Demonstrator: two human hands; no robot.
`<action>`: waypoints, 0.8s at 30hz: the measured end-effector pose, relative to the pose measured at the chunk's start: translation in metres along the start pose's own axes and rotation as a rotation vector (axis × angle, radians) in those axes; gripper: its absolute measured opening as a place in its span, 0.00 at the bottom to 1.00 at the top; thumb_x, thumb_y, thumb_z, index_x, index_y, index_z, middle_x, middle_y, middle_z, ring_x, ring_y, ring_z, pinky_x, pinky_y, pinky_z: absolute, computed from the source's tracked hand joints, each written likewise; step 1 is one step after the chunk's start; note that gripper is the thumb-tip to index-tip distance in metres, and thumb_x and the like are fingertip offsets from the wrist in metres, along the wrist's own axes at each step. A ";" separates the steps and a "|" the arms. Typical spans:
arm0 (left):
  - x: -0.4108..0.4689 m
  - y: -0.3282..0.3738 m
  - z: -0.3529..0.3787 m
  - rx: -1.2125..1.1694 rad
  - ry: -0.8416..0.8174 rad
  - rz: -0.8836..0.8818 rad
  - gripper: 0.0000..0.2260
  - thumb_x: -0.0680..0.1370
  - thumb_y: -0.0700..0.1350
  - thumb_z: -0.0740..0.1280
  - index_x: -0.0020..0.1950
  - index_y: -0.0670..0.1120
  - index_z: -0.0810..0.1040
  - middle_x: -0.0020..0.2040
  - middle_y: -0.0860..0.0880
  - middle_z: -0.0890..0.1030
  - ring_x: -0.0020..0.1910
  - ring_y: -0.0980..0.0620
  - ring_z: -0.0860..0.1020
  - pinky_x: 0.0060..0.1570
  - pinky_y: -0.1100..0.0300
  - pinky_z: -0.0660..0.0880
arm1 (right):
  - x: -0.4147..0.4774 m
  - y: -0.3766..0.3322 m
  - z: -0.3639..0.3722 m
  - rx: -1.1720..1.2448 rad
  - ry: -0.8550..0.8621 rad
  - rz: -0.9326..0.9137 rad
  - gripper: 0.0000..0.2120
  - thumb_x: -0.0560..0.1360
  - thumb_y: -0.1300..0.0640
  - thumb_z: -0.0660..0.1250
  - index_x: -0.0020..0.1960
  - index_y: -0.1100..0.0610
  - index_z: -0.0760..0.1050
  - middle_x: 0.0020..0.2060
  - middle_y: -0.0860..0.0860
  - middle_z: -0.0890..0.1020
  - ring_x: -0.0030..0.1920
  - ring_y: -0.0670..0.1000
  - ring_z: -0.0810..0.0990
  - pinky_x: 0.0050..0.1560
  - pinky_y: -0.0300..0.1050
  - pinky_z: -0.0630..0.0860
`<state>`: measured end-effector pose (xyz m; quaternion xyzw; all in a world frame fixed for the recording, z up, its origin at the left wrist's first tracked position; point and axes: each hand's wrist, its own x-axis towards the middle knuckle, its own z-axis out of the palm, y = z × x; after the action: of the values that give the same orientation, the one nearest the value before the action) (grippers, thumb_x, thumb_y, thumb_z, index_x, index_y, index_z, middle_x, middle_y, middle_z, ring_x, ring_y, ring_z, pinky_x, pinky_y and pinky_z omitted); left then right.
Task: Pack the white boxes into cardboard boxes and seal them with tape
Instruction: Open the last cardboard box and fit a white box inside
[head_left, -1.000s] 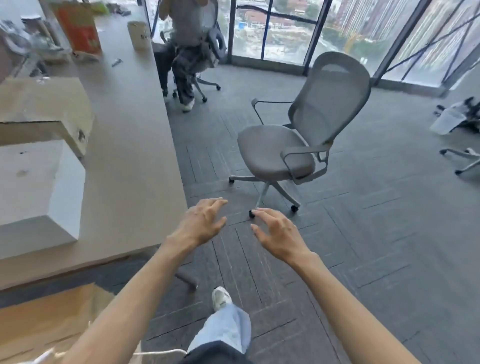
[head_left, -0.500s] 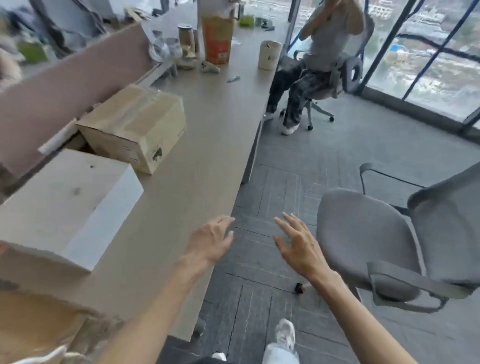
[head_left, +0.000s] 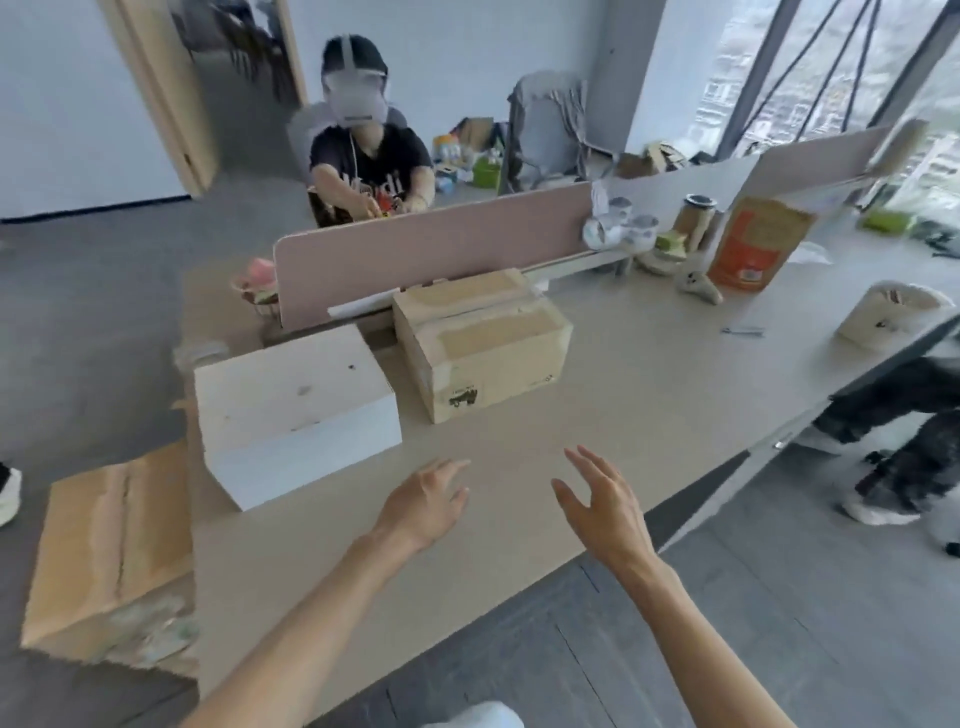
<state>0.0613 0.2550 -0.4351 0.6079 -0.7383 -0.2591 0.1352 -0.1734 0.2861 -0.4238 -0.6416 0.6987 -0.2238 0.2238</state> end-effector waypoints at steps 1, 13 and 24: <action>0.011 0.000 0.001 -0.012 0.024 -0.030 0.19 0.81 0.46 0.62 0.72 0.48 0.70 0.70 0.49 0.72 0.68 0.50 0.71 0.62 0.63 0.65 | 0.017 0.005 -0.002 0.000 -0.024 -0.018 0.25 0.80 0.45 0.63 0.75 0.48 0.66 0.75 0.47 0.66 0.74 0.50 0.64 0.73 0.49 0.64; 0.191 -0.008 -0.006 -0.453 0.385 -0.478 0.23 0.80 0.46 0.63 0.75 0.46 0.64 0.71 0.46 0.70 0.65 0.49 0.72 0.57 0.57 0.69 | 0.241 0.067 -0.048 -0.043 -0.163 -0.065 0.29 0.78 0.48 0.67 0.76 0.53 0.63 0.73 0.51 0.69 0.72 0.52 0.68 0.67 0.42 0.65; 0.256 0.009 -0.009 -0.691 0.455 -0.785 0.21 0.80 0.47 0.62 0.72 0.46 0.64 0.67 0.49 0.72 0.61 0.49 0.71 0.47 0.61 0.68 | 0.392 0.067 -0.046 0.218 -0.376 0.033 0.31 0.78 0.46 0.66 0.77 0.52 0.61 0.72 0.55 0.70 0.72 0.55 0.68 0.69 0.50 0.67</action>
<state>0.0006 0.0067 -0.4524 0.7975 -0.2820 -0.3789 0.3753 -0.2846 -0.0986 -0.4369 -0.6325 0.6268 -0.1704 0.4218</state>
